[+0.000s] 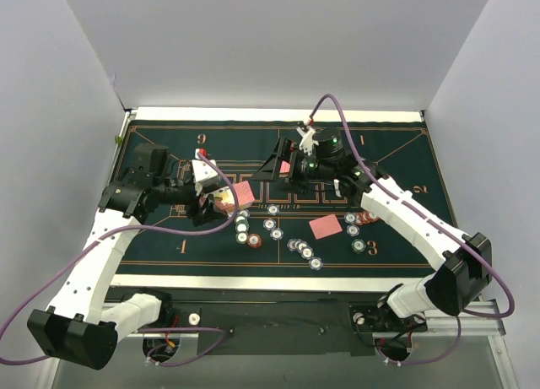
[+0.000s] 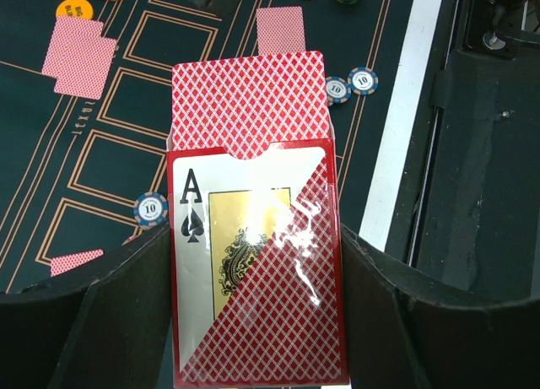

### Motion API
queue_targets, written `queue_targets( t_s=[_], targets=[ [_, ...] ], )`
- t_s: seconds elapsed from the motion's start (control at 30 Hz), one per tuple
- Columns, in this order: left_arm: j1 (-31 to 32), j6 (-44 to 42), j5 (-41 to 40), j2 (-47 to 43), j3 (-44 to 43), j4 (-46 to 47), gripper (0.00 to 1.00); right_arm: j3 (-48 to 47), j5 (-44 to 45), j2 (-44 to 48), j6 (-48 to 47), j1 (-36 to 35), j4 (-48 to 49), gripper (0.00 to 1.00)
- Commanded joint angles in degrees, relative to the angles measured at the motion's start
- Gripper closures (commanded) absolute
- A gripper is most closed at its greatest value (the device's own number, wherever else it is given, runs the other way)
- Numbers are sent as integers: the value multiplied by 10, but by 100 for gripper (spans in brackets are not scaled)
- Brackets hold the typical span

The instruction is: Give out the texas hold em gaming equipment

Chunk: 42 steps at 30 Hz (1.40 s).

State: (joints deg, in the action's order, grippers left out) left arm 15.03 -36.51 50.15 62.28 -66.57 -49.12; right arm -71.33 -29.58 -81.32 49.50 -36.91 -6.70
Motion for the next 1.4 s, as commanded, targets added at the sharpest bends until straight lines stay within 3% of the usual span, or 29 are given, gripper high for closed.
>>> queue_targets(
  t_s=[0.0, 0.4, 0.7, 1.37],
  targets=[
    [5, -5, 21, -7, -7, 16, 57, -12, -25, -8, 23, -18, 46, 7],
    [6, -8, 22, -3, -14, 10, 57, 58, -37, -19, 84, -47, 157, 18],
    [6, -5, 26, -6, -16, 11, 57, 80, -45, -17, 104, -42, 178, 44],
    [6, 3, 30, -9, -14, 22, 58, 122, -50, 56, 120, -1, 178, 52]
  ],
)
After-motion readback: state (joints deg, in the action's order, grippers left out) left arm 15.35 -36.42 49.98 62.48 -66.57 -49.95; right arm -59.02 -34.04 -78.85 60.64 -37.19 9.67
